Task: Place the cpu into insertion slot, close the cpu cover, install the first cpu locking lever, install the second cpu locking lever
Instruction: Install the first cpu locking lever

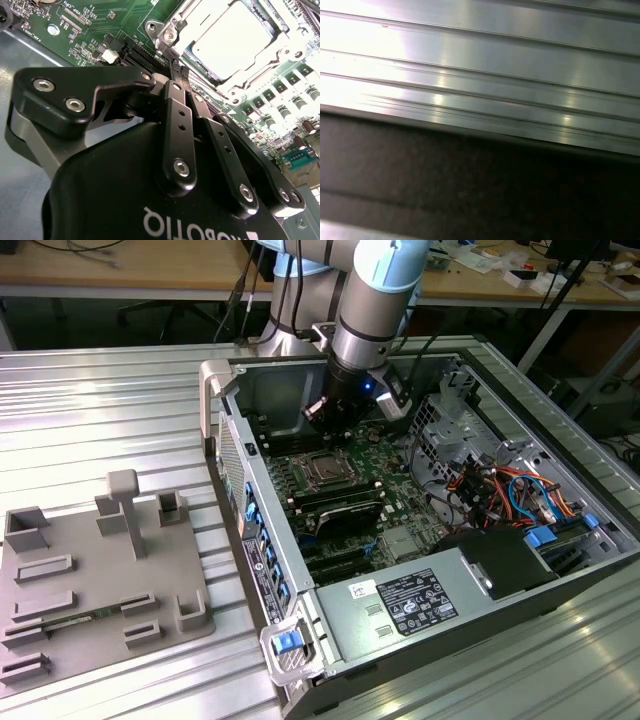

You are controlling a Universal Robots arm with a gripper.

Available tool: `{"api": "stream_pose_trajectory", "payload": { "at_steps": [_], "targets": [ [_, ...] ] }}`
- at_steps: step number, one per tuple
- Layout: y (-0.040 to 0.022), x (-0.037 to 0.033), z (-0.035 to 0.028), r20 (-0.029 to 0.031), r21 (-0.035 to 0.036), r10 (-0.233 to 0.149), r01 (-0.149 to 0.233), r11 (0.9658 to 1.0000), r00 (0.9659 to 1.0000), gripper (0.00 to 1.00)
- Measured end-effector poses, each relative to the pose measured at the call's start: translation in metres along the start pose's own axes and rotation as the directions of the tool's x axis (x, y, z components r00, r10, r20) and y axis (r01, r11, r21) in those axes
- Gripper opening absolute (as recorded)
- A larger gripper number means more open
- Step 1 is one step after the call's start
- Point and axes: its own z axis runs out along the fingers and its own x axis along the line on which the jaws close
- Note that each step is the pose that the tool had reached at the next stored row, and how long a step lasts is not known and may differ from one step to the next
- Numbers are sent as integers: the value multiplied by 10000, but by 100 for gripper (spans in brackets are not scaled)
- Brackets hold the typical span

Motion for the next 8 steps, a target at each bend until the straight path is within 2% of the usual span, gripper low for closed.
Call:
{"api": "stream_pose_trajectory", "payload": {
  "at_steps": [2, 5, 8],
  "targets": [
    [4, -1, -9, 1, 0, -1, 1, 10000, 10000, 11],
    [44, -8, -9, 2, 1, -1, 1, 10000, 10000, 11],
    [49, -9, -9, 2, 1, -2, 2, 10000, 10000, 11]
  ]
}}
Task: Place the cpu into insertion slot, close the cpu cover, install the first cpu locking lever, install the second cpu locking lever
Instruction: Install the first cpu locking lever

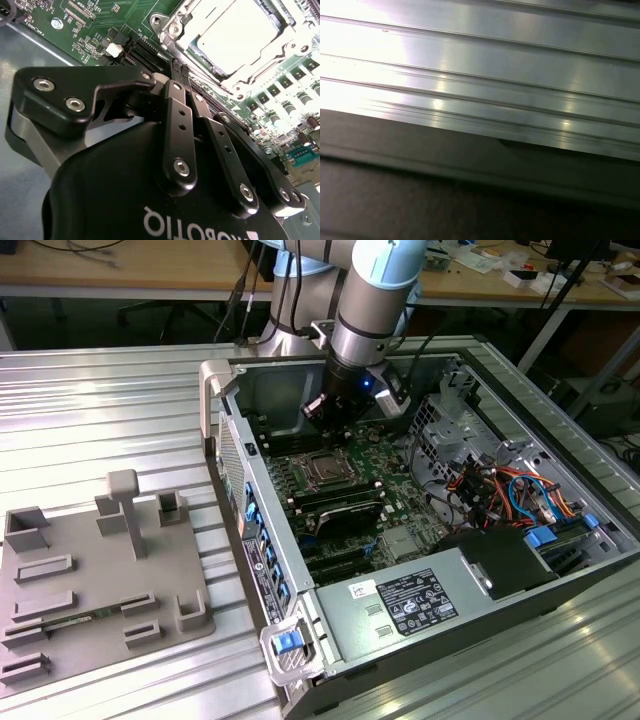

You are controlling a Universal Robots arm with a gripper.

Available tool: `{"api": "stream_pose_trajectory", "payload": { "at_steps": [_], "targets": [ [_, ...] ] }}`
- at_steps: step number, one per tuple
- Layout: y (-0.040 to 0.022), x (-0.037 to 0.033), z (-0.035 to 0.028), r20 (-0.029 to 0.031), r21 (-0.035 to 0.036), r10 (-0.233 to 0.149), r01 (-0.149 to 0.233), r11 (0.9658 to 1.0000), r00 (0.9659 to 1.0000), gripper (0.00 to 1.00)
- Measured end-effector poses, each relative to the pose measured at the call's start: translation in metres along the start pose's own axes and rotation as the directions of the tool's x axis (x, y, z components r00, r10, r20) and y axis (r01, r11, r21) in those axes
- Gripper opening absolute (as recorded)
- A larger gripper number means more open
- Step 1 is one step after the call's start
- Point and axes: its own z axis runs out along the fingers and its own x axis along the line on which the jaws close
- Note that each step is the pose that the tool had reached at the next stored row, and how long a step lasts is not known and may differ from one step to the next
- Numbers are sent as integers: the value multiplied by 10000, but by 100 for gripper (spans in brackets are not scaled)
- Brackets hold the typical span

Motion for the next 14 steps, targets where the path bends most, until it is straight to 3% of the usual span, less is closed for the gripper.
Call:
{"api": "stream_pose_trajectory", "payload": {
  "at_steps": [14],
  "targets": [
    [-55, -15, 10, 0, -1, 1, -1, 10000, 10000, 11]
  ]
}}
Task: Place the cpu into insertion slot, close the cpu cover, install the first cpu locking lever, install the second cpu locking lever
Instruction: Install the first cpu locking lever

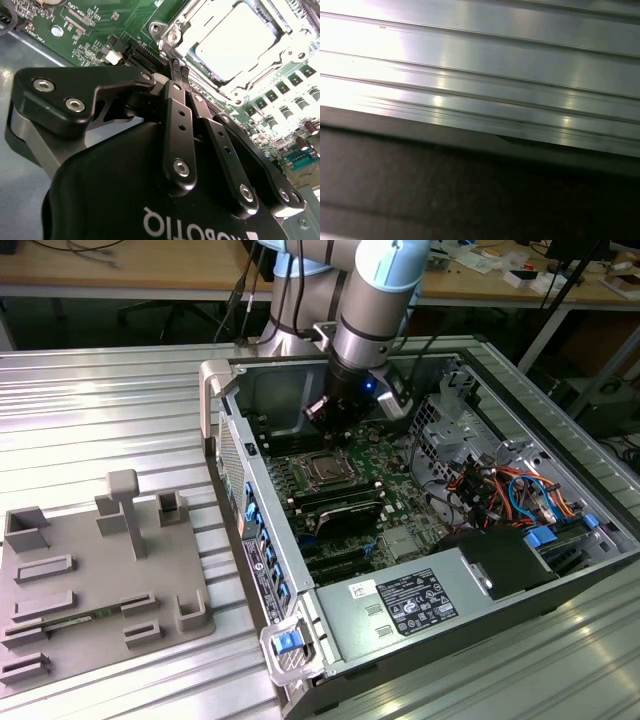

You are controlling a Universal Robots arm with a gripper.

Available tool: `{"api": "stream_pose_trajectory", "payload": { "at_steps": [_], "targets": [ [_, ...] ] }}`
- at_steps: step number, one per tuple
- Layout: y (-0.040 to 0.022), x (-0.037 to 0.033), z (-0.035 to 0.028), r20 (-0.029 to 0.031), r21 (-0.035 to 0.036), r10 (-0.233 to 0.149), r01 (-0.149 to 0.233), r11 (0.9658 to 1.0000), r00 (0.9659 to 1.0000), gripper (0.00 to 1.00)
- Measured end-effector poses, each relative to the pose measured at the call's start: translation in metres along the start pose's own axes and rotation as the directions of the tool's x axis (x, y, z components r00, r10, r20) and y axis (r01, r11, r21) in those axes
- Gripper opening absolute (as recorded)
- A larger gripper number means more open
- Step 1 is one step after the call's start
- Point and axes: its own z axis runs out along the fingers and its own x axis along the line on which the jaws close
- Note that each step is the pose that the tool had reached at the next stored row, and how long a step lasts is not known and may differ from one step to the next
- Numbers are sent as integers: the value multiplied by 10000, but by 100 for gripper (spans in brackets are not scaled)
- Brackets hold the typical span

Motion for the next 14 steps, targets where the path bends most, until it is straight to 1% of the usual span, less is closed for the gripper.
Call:
{"api": "stream_pose_trajectory", "payload": {
  "at_steps": [3, 5, 8, 14],
  "targets": [
    [-27, 5, 0, 1, 0, 0, 0, 10000, 10000, 11],
    [-34, 6, 0, 0, 0, 1, -1, 10000, 10000, 11],
    [-37, 7, 5, -1, 1, 1, -1, 10000, 10000, 11],
    [-42, 7, 36, -1, 2, 1, -1, 10000, 10000, 11]
  ]
}}
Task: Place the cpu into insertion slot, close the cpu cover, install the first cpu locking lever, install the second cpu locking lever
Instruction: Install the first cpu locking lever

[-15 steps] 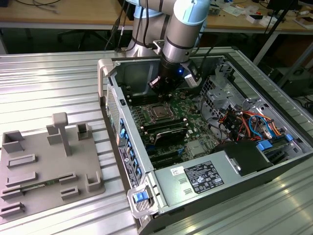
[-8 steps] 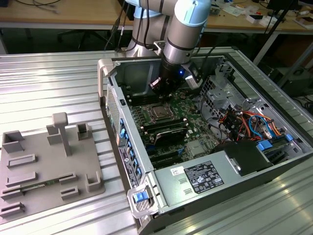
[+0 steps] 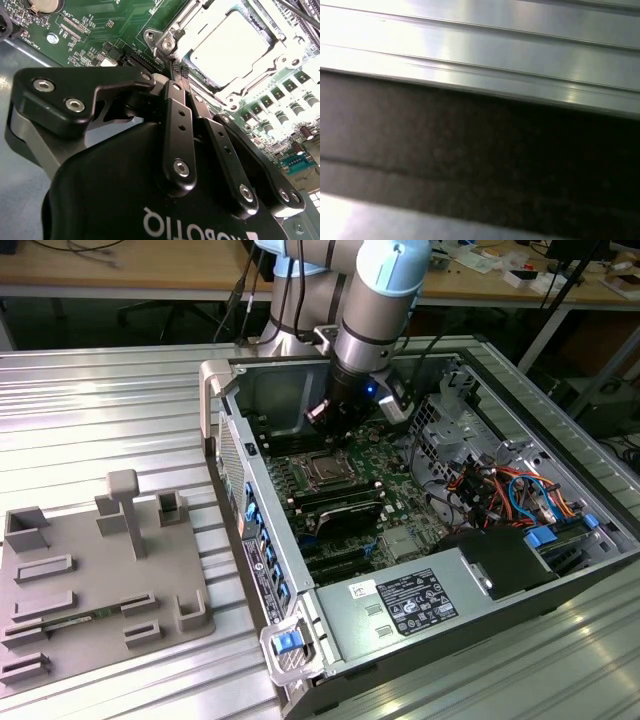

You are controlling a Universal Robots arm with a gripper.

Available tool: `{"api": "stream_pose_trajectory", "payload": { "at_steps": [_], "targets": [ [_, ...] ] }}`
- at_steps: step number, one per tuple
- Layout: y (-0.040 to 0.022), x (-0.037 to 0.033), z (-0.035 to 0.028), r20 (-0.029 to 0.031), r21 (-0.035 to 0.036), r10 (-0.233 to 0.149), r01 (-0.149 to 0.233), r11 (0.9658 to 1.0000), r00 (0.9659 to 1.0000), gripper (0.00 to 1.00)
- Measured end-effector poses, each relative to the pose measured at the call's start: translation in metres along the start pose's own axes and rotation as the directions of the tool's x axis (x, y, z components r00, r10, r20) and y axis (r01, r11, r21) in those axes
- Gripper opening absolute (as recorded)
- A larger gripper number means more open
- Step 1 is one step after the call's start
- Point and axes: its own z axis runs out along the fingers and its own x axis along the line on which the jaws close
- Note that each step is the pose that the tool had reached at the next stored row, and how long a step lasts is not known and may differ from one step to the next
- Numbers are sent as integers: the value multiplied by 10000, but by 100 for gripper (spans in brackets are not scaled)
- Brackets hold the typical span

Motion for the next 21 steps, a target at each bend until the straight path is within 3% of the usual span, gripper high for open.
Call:
{"api": "stream_pose_trajectory", "payload": {
  "at_steps": [6, 10, 14, 17, 21],
  "targets": [
    [4, -3, 34, -4, 5, 1, -1, 10000, 10000, 11],
    [40, -8, 33, -4, 4, 0, 0, 10000, 10000, 11],
    [52, -13, -21, 6, -9, 0, 0, 10000, 10000, 11],
    [52, -12, -121, -1, -1, 0, 0, 10000, 10000, 11],
    [46, -11, -151, 1, -3, -1, 1, 10000, 10000, 11]
  ]
}}
